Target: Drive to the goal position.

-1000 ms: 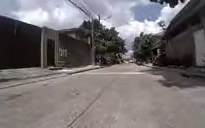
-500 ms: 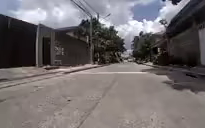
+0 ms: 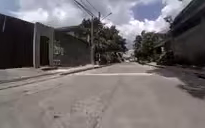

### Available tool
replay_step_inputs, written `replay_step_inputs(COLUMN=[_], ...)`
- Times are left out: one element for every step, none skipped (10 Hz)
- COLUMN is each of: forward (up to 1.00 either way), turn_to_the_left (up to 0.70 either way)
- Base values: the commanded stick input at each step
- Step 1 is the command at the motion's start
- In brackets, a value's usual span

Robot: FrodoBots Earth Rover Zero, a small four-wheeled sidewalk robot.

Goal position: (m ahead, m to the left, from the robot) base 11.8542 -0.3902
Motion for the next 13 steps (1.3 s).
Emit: replay_step_inputs(forward=[1.0, 1.0, 1.0, 1.0, 1.0, 1.0, 1.0, 1.0, 1.0, 1.0, 1.0, 1.0, 1.0], turn_to_the_left=[-0.35, -0.33, -0.05, 0.05, 0.05, -0.05, -0.18, -0.32, -0.17, 0.05, 0.05, 0.05, 0.05])
